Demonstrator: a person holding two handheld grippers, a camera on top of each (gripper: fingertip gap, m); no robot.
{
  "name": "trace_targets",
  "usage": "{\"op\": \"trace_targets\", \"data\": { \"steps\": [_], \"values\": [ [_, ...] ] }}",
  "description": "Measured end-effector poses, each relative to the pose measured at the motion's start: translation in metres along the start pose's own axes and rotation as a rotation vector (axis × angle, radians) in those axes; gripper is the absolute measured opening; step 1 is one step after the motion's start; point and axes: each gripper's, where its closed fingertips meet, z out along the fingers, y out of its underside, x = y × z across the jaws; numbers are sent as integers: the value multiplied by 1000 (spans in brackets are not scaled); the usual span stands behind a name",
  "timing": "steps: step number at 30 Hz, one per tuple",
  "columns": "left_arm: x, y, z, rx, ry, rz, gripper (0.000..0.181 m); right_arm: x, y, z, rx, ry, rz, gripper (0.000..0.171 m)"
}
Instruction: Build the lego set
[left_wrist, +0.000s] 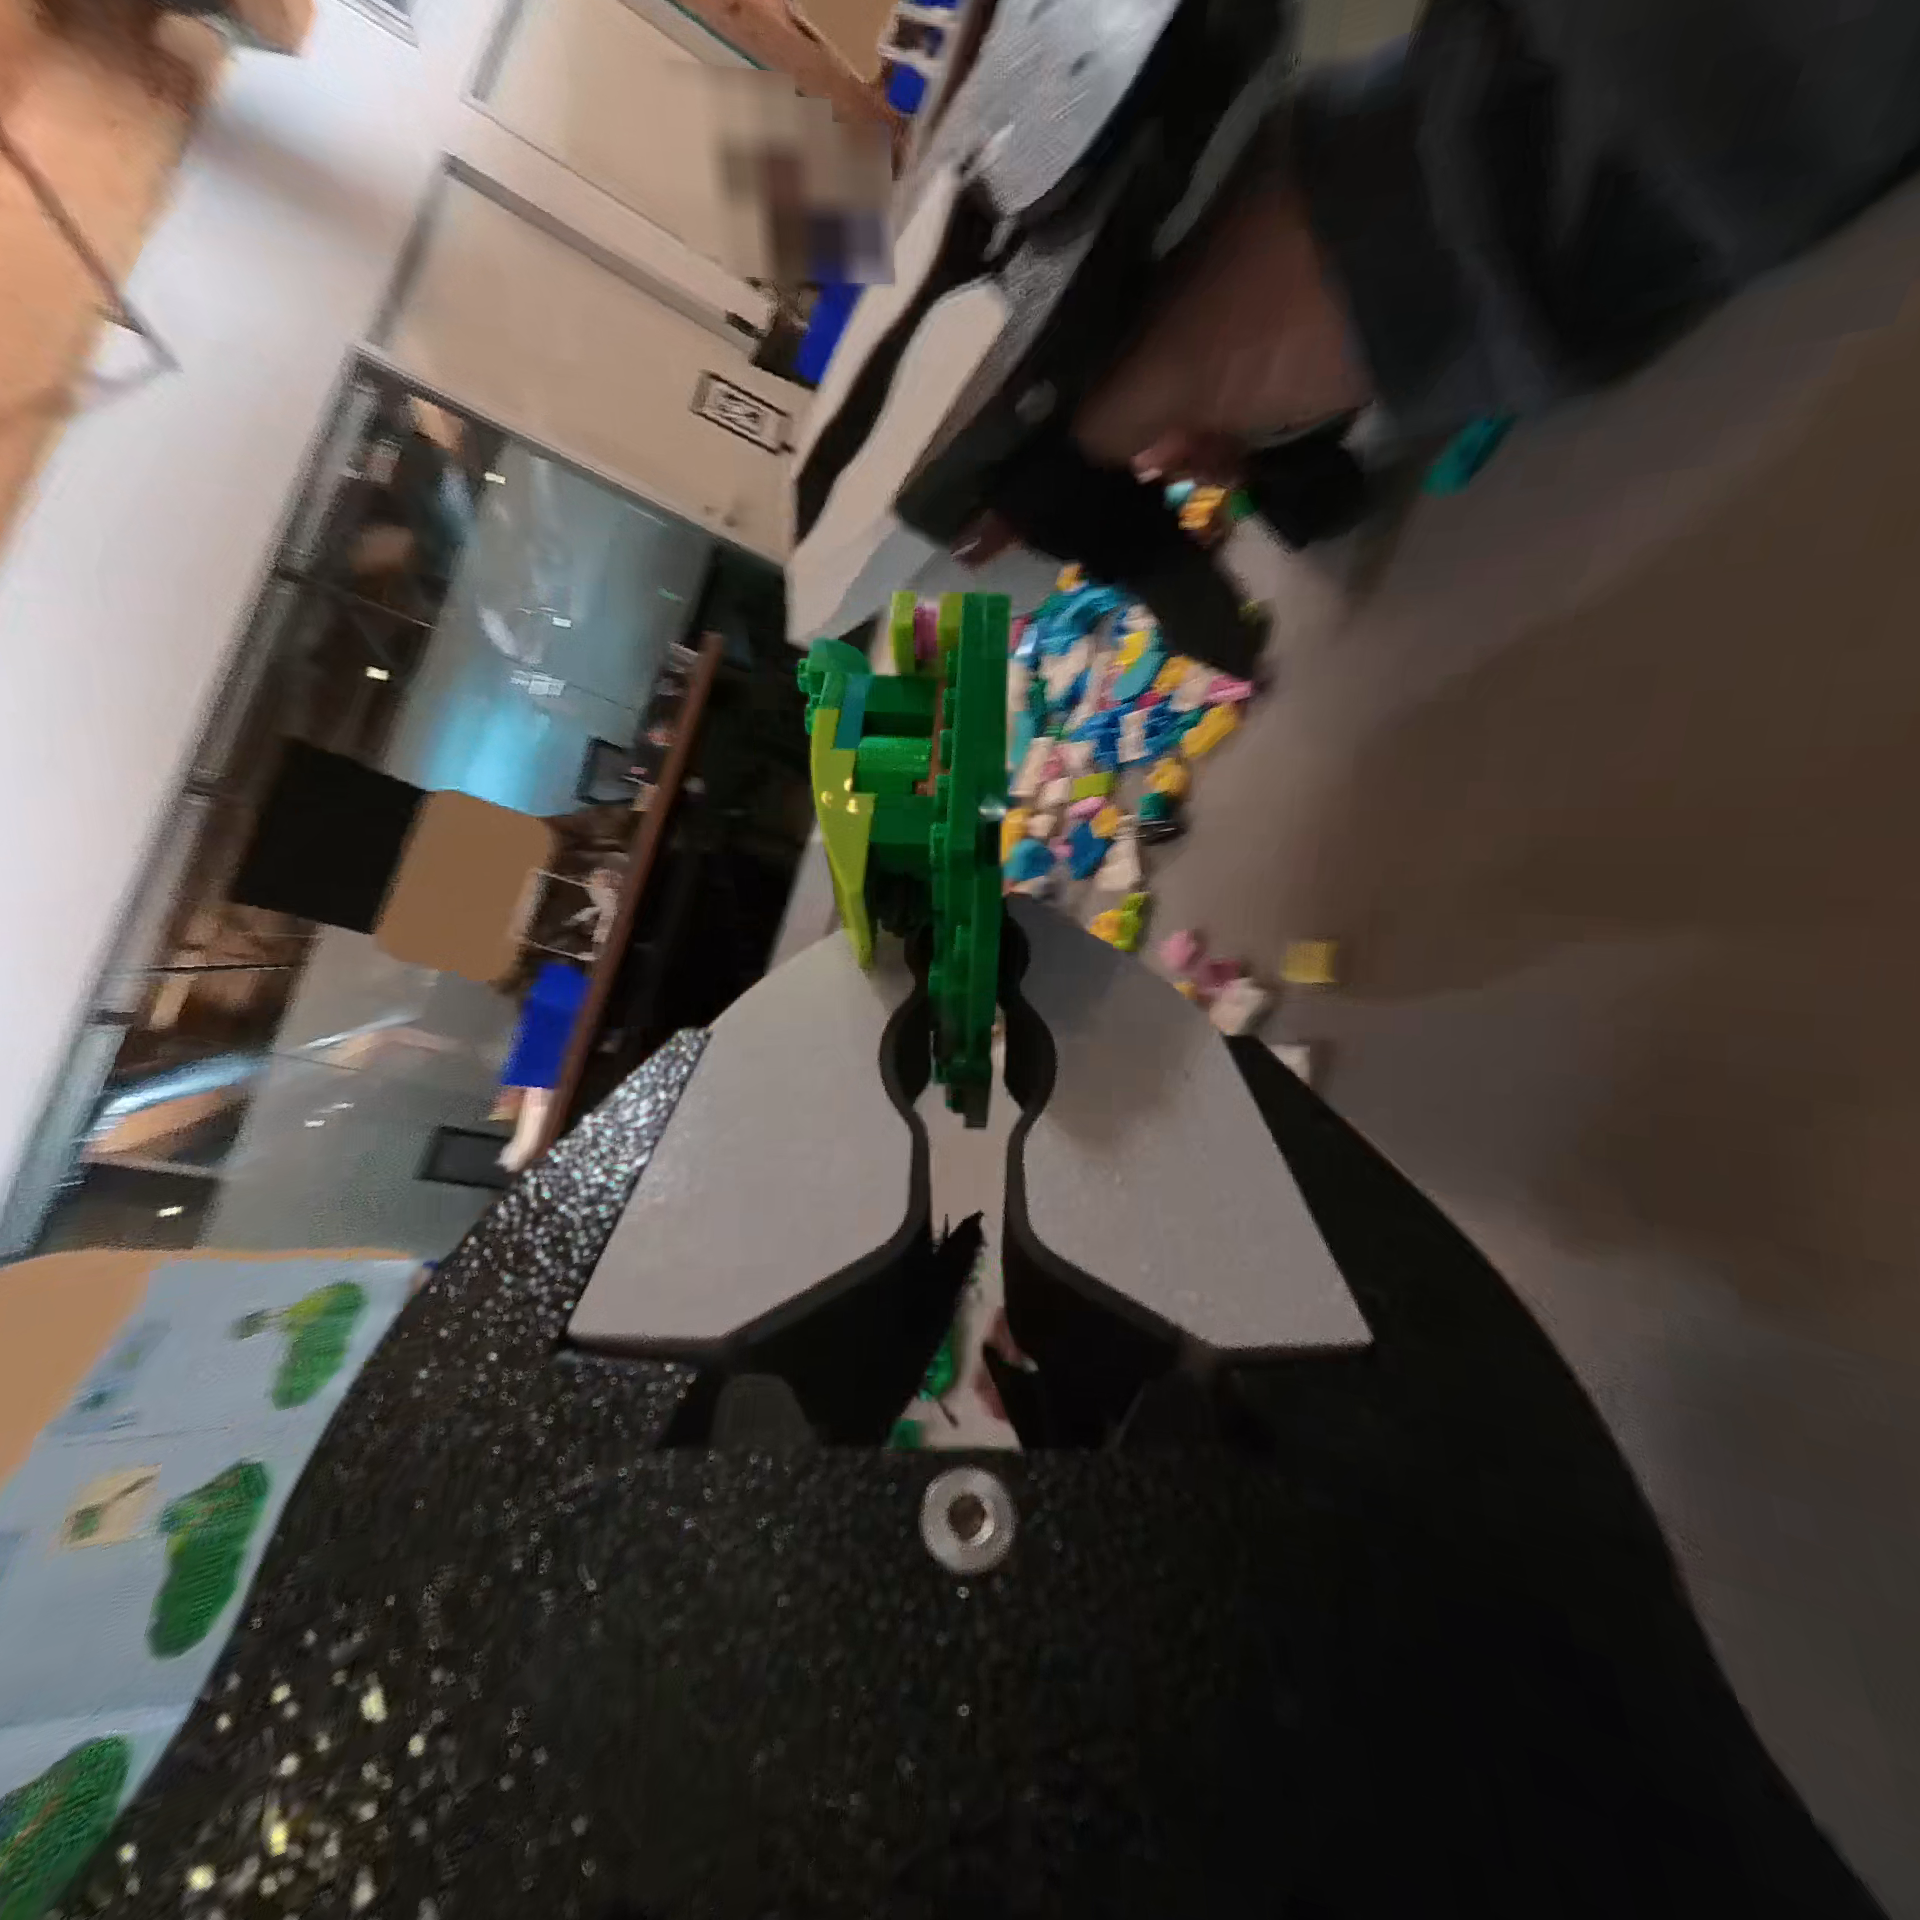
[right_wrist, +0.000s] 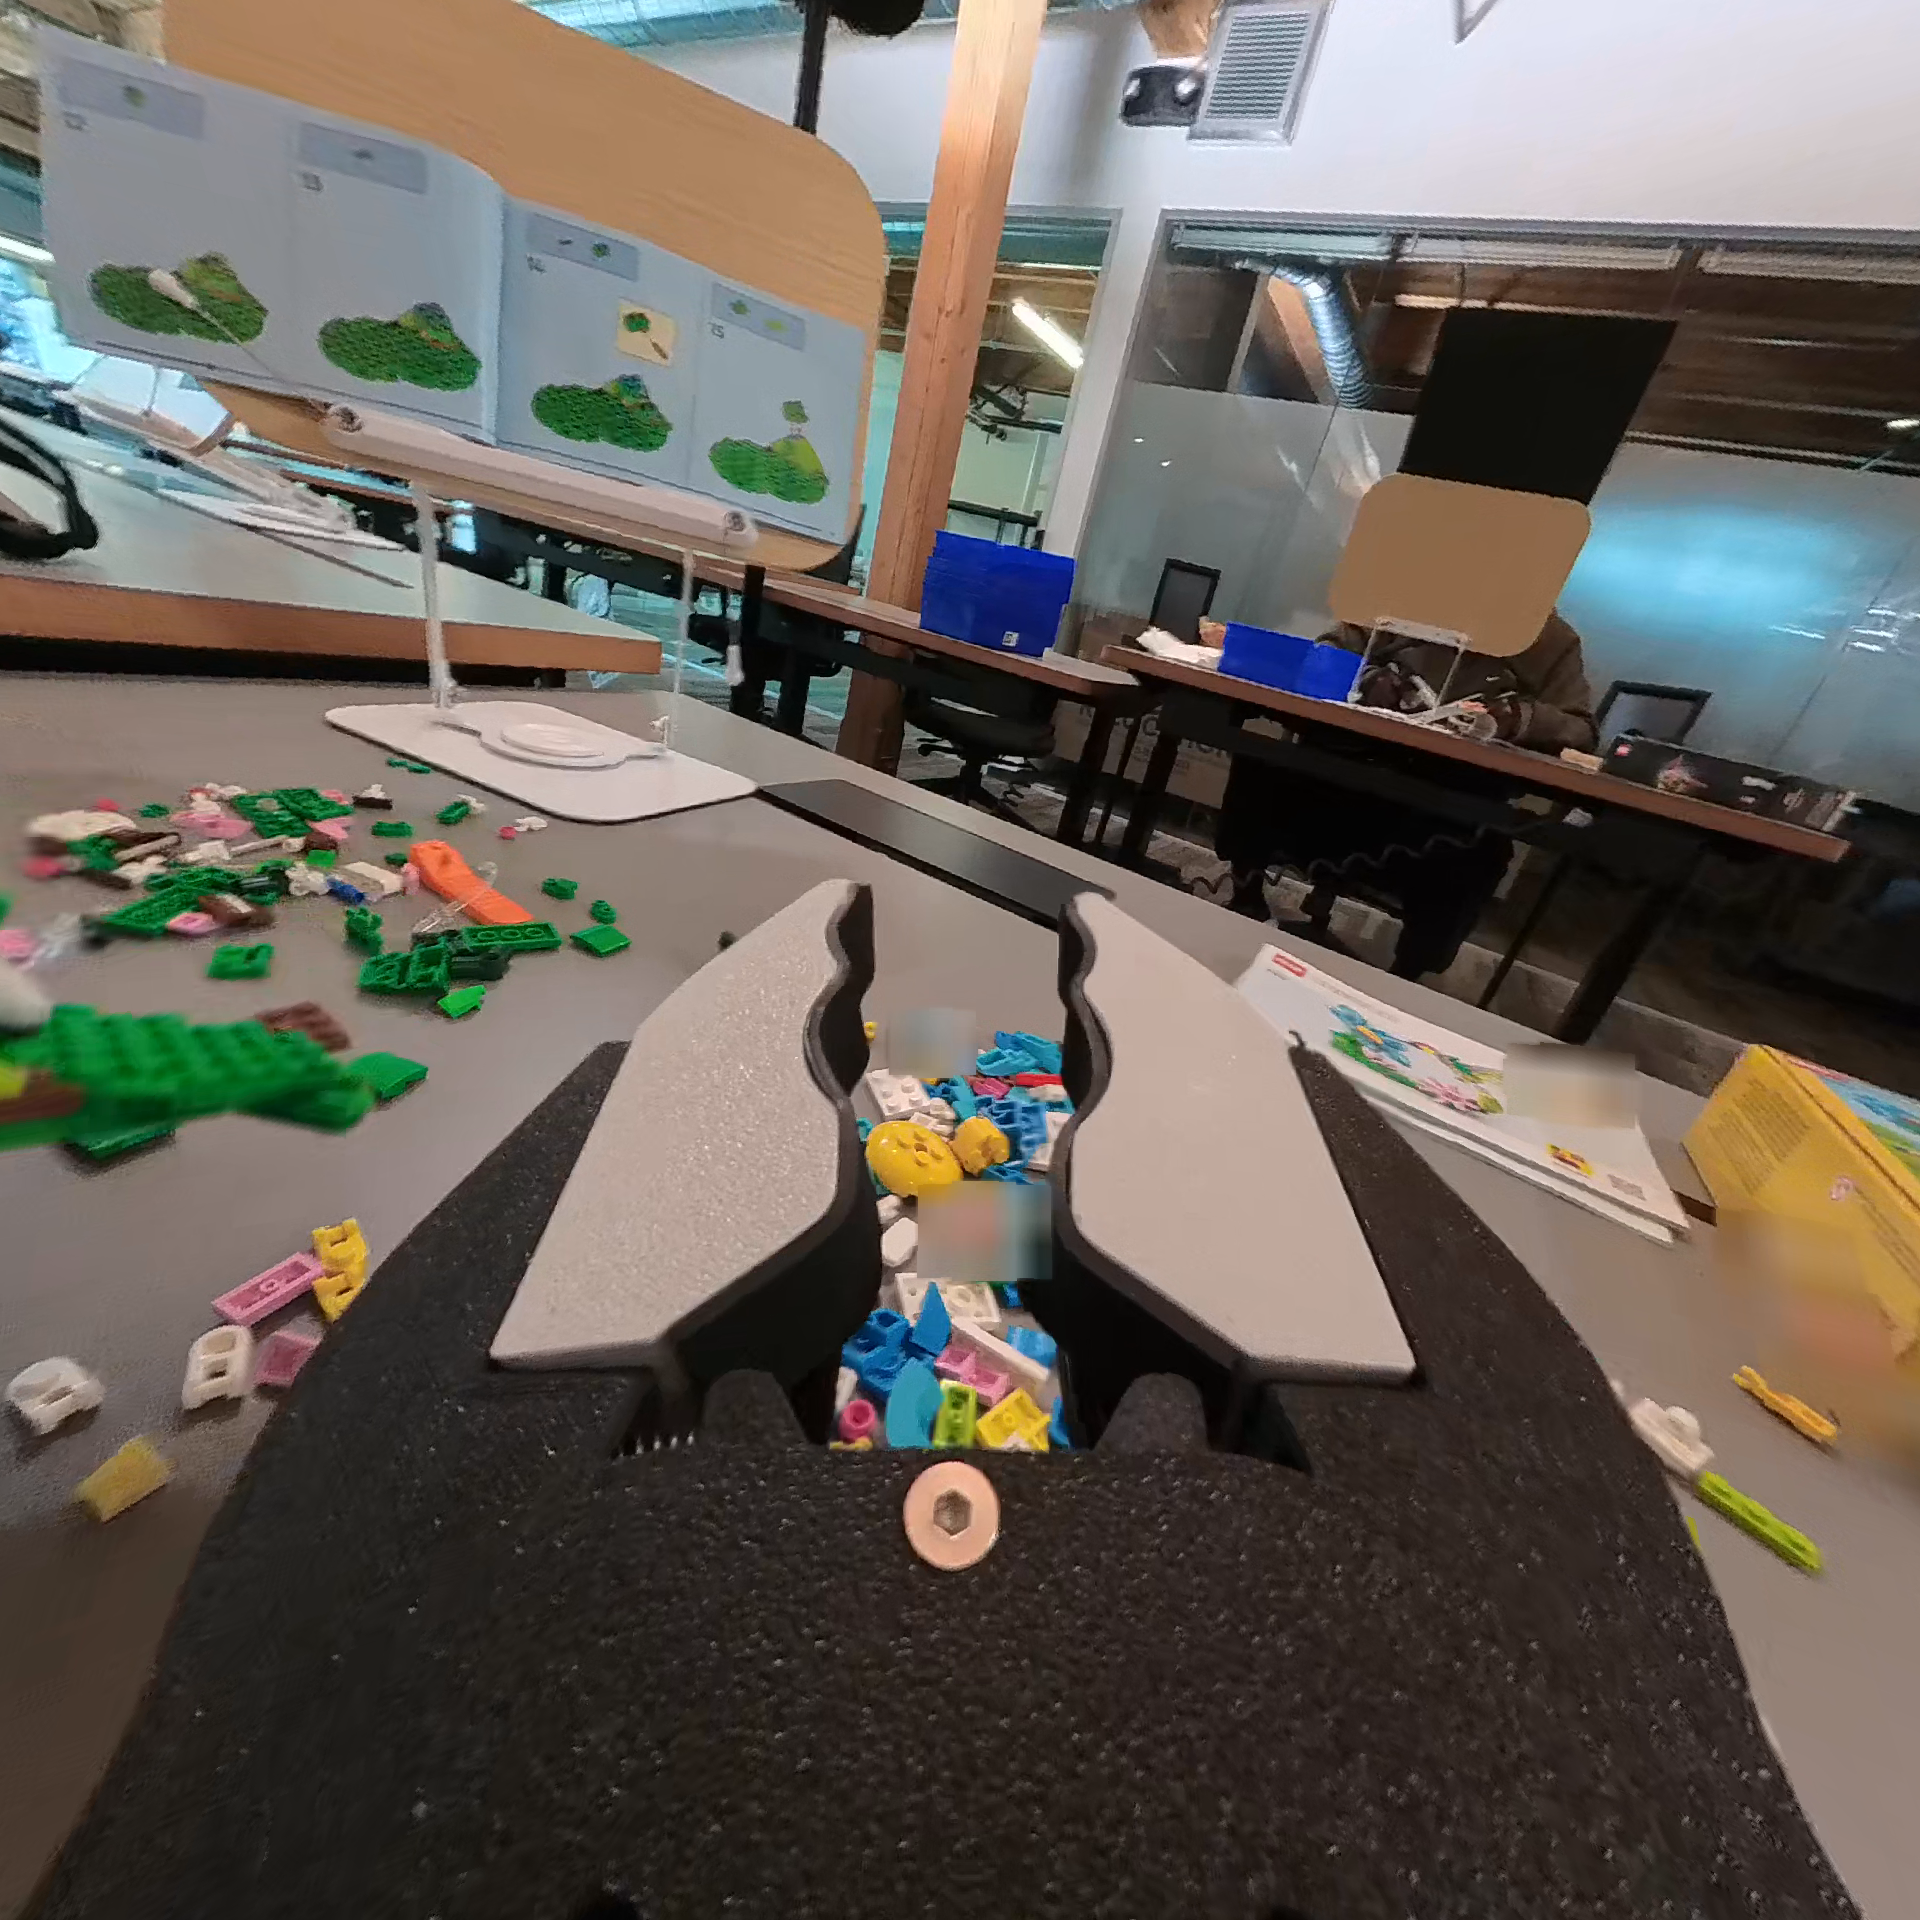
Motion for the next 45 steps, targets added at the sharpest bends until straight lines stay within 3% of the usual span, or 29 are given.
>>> {"op": "trace_targets", "data": {
  "steps": [9,13,17,26,33,37,45],
  "values": [
    [44,-1,-25,-224,85,-21,8,-7,2,3,-17,-49,22,34],
    [55,8,-28,-362,118,65,8,-10,2,3,-15,-64,19,33],
    [62,-4,-26,-374,158,71,9,-8,1,3,-8,-64,37,33],
    [63,-13,-4,-491,188,312,8,3,-5,-2,39,-28,70,30],
    [63,-30,18,-478,179,333,8,50,-29,-23,109,118,10,29],
    [68,-29,27,-478,232,332,8,73,-9,-26,50,210,-26,27],
    [64,-23,31,-501,275,327,16,68,-1,-21,48,182,-11,26]
  ]
}}
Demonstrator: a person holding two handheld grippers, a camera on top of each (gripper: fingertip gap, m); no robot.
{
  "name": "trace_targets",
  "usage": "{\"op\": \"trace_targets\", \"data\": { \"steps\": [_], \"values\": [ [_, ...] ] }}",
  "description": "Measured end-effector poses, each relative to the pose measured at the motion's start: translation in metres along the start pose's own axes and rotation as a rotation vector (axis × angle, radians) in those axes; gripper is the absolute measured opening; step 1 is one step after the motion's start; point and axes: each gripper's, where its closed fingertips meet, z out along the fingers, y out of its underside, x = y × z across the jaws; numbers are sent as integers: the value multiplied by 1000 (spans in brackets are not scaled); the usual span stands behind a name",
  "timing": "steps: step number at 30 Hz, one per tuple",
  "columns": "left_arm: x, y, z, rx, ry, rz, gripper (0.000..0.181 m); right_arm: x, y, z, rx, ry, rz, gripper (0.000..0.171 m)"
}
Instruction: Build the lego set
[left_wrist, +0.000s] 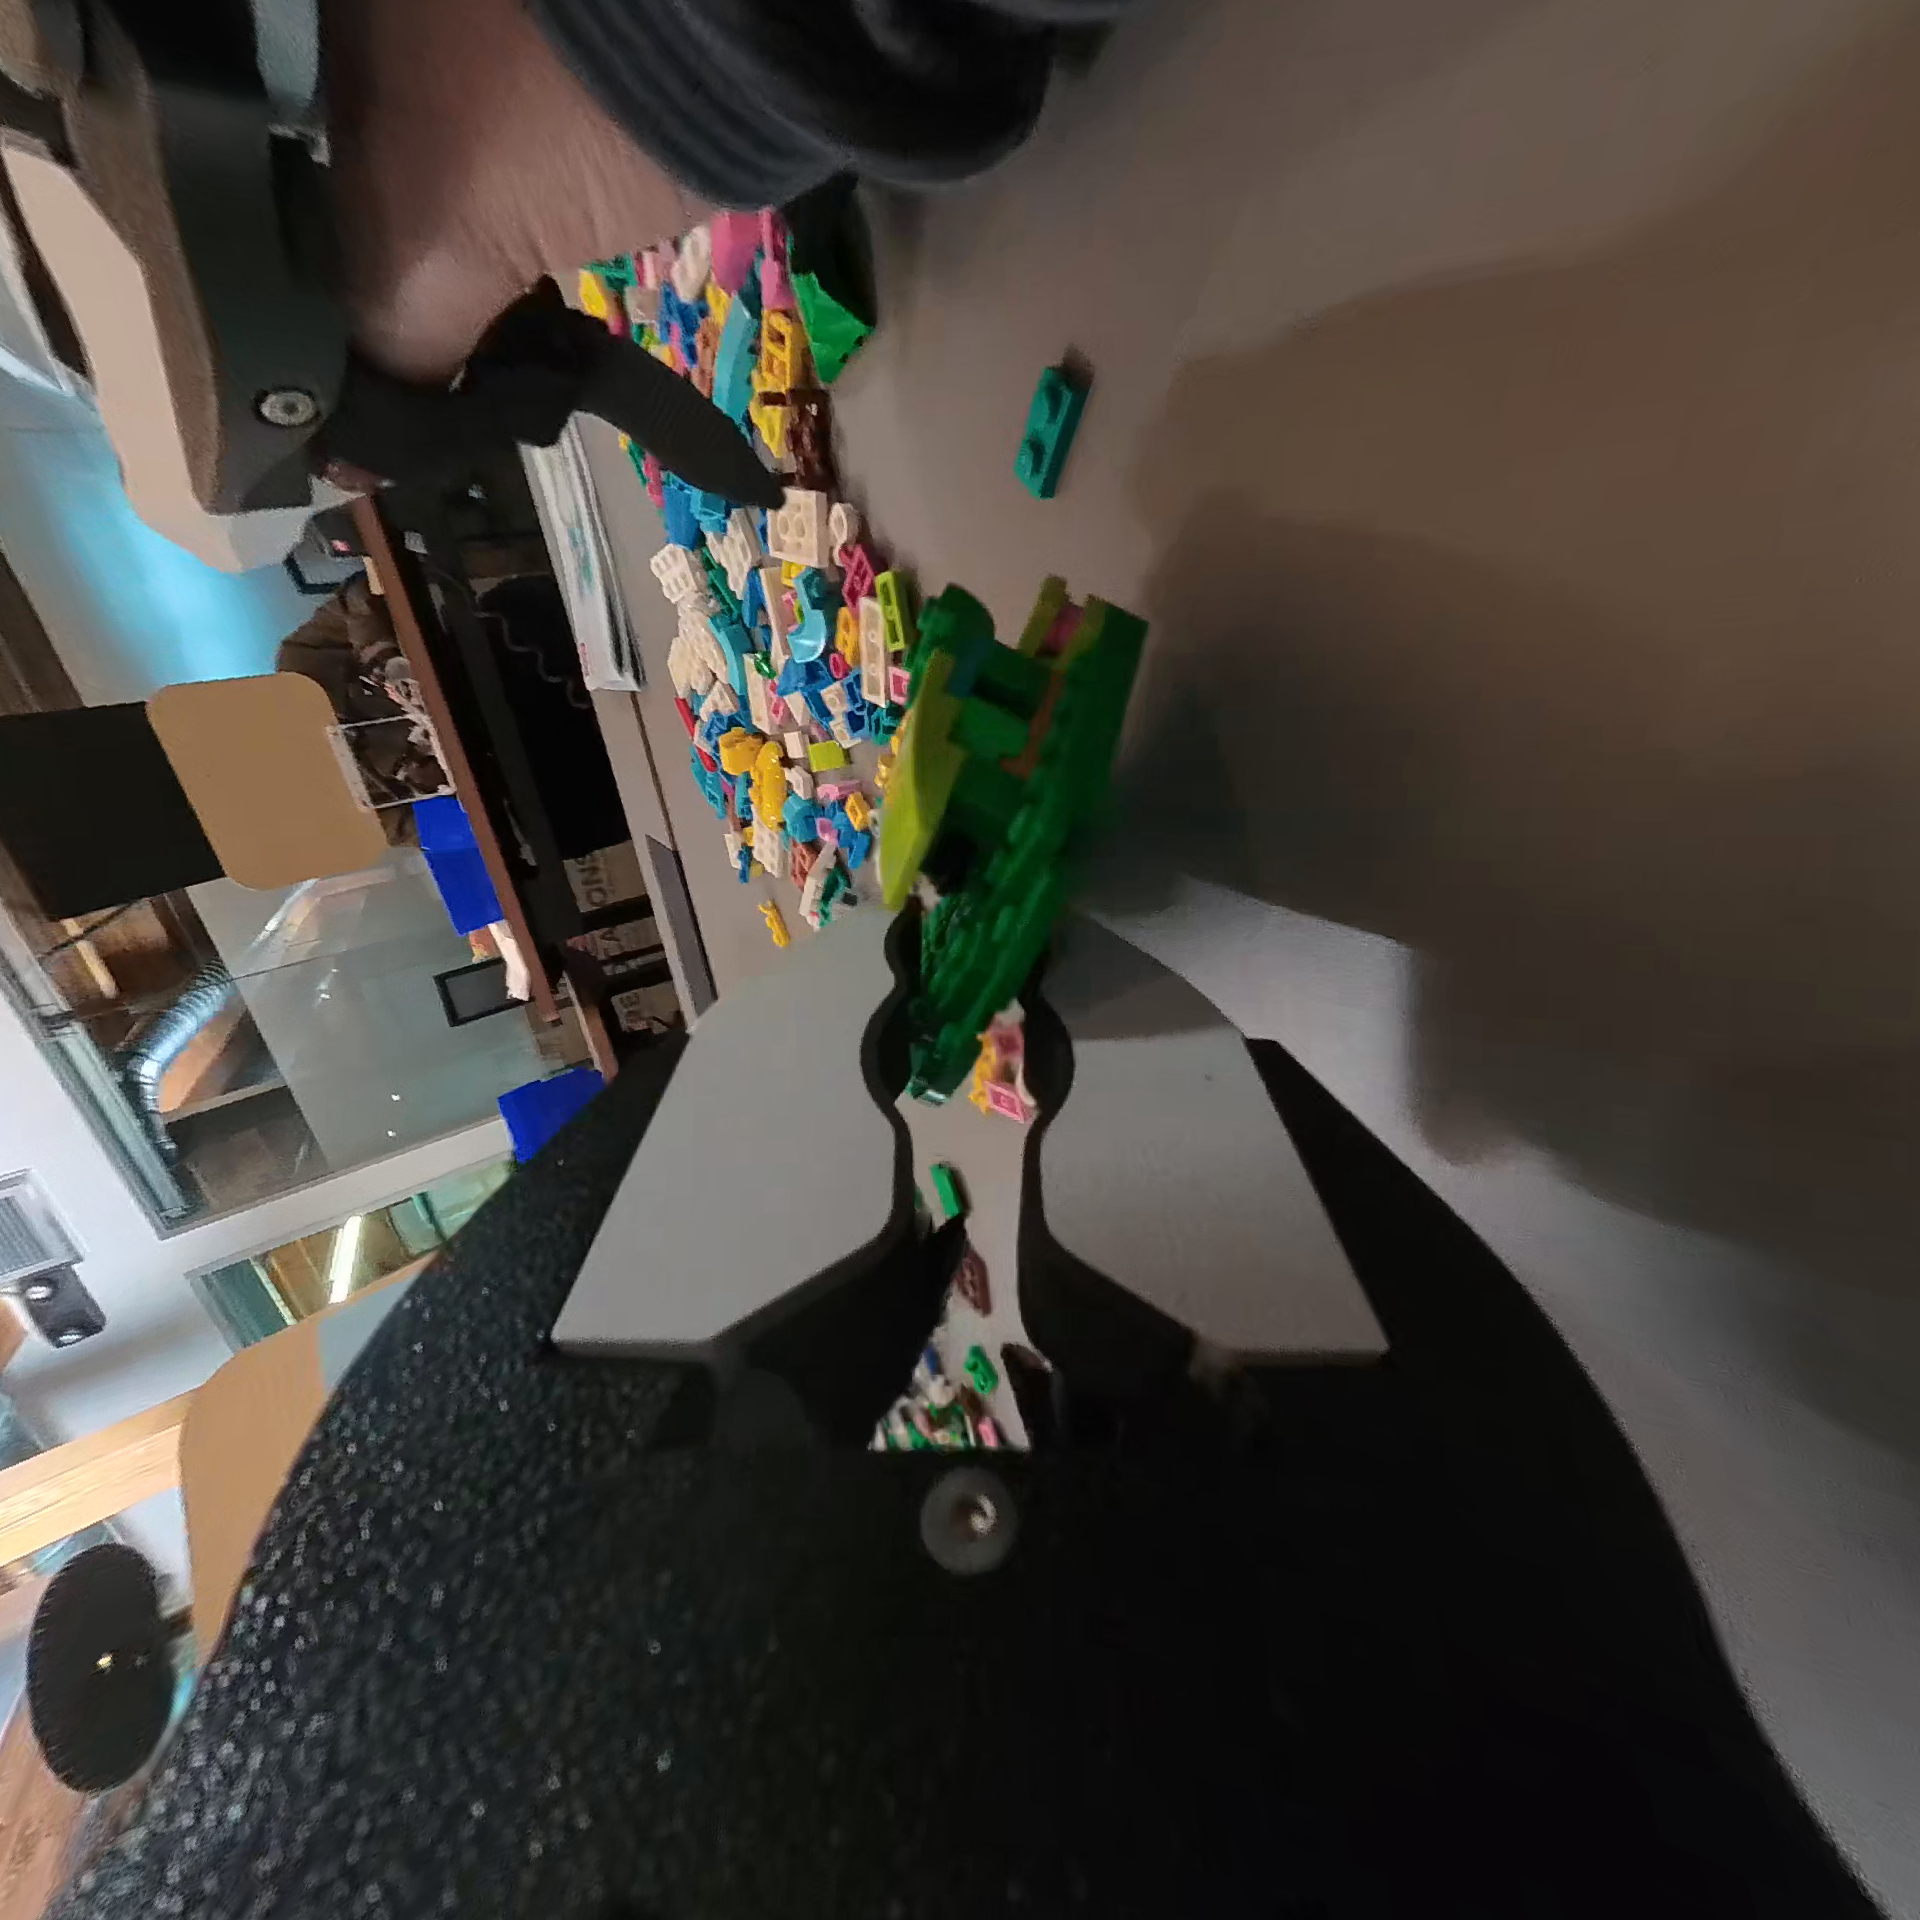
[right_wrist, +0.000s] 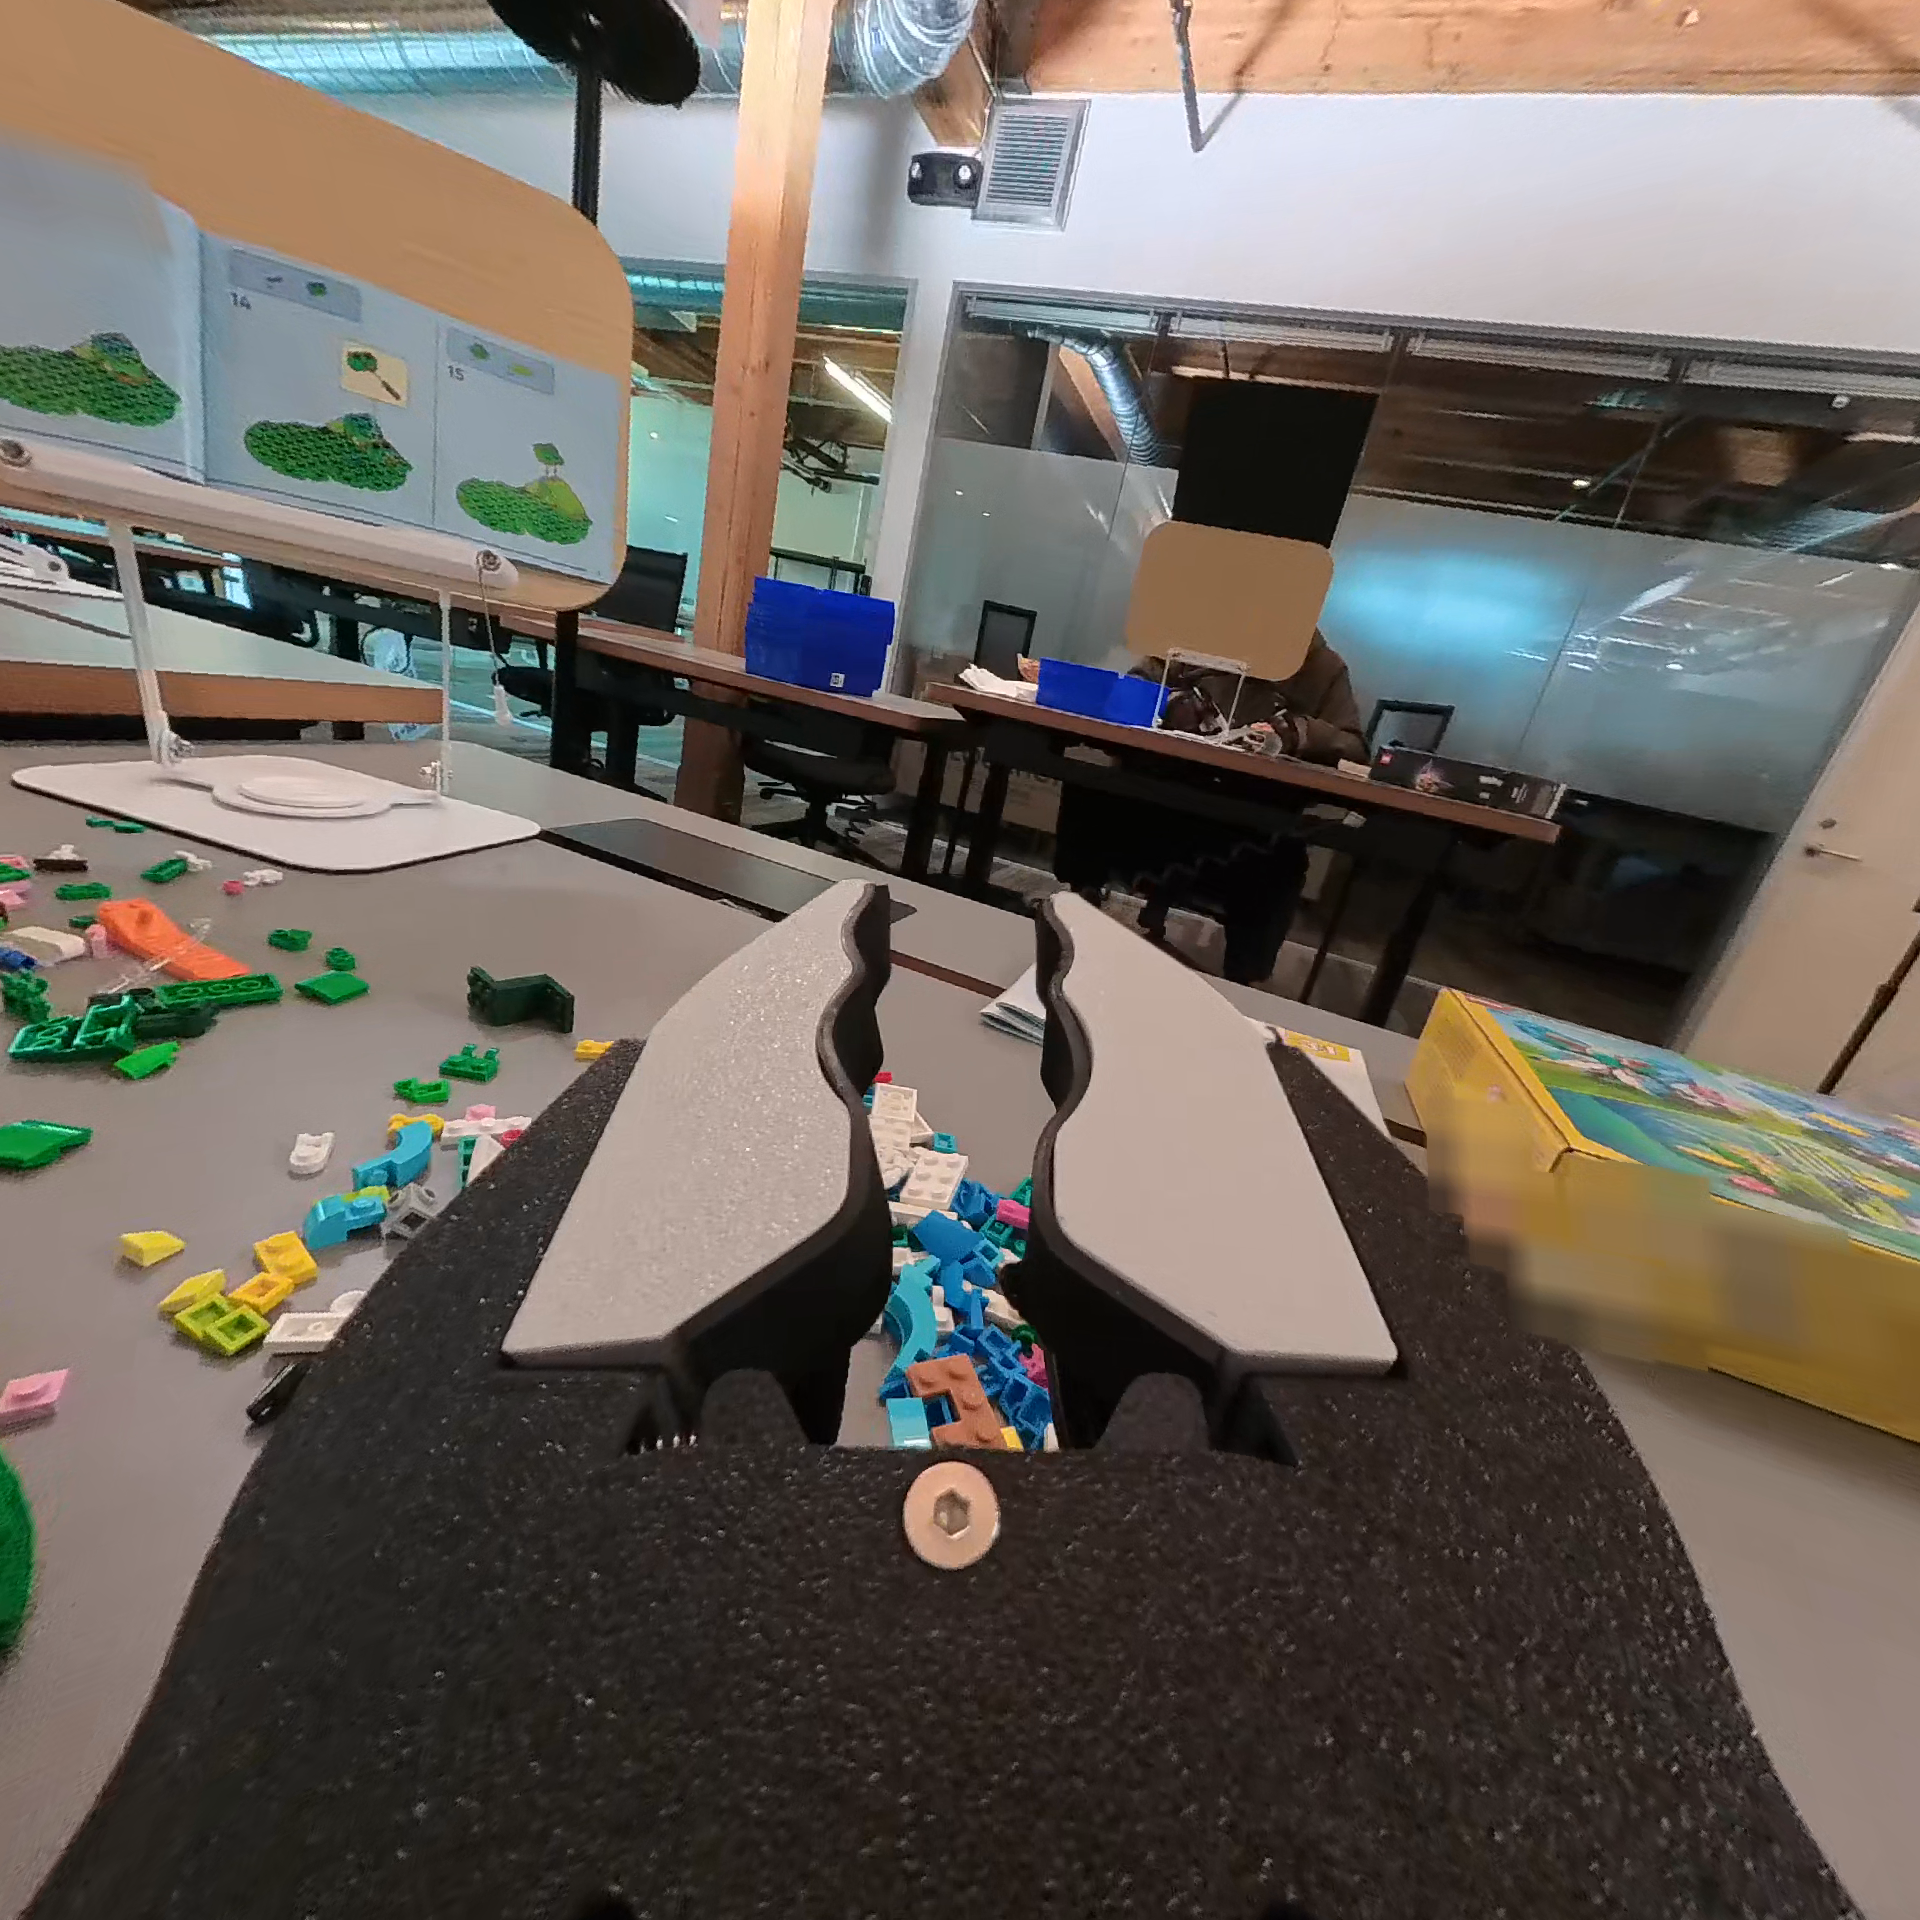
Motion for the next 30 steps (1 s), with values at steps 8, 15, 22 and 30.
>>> {"op": "trace_targets", "data": {
  "steps": [8,15,22,30],
  "values": [
    [9,-5,-3,-19,73,-28,30,6,2,-1,0,4,66,25],
    [20,-4,-29,-36,316,-92,53,5,3,0,-4,-5,70,24],
    [37,2,-47,-51,436,-67,70,5,3,0,-5,-11,78,24],
    [37,8,-63,-36,431,-128,75,5,3,-2,-1,-14,91,23]
  ]
}}
